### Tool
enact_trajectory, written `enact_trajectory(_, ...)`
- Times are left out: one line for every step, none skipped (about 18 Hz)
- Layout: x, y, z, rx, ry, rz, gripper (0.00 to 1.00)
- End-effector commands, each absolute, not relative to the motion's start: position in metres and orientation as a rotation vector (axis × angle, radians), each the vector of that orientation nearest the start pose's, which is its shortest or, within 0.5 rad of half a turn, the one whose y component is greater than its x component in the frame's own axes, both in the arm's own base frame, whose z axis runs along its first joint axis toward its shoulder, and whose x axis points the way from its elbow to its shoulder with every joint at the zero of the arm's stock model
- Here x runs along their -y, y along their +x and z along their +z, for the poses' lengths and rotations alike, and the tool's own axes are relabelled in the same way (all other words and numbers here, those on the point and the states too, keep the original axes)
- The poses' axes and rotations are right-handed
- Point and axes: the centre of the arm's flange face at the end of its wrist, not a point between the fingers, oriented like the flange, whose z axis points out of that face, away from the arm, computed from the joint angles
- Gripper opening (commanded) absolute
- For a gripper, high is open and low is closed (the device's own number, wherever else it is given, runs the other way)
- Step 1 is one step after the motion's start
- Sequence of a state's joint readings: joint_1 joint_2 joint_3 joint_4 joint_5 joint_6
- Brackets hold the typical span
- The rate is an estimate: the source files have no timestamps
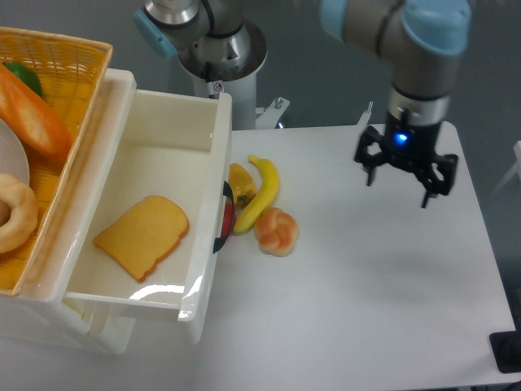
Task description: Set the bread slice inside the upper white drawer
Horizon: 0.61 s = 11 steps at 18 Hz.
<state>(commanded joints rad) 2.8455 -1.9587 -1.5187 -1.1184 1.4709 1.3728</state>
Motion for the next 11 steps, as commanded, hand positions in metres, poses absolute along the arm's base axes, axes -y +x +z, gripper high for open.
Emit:
enact_trajectory(-0.323, -0.576, 0.331, -0.181, -3.031, 0.137, 1.00)
enact_trajectory(-0.323, -0.579, 0.319, -0.210, -3.043, 0.120, 1.00)
enact_trajectory(-0.323, -0.584, 0.305, -0.243, -3.051, 0.096, 1.00)
enact_trajectory(-0.325, -0.585, 0.293, -0.278, -3.060, 0.074, 1.00)
enact_trajectory(-0.328, -0.589, 0.284, -0.311, -3.062, 0.067, 1.00)
enact_trajectory(-0.331, -0.592, 0.281, -0.325, -3.060, 0.077, 1.00)
enact_trajectory(-0.331, -0.593, 0.278, -0.325, -3.059, 0.081, 1.00)
enact_trajectory(-0.332, -0.593, 0.277, -0.328, -3.059, 0.084, 1.00)
enact_trajectory(-0.332, -0.594, 0.277, -0.330, -3.058, 0.086, 1.00)
enact_trajectory(-0.333, -0.595, 0.278, -0.328, -3.058, 0.088, 1.00)
enact_trajectory(-0.333, -0.595, 0.277, -0.330, -3.057, 0.091, 1.00)
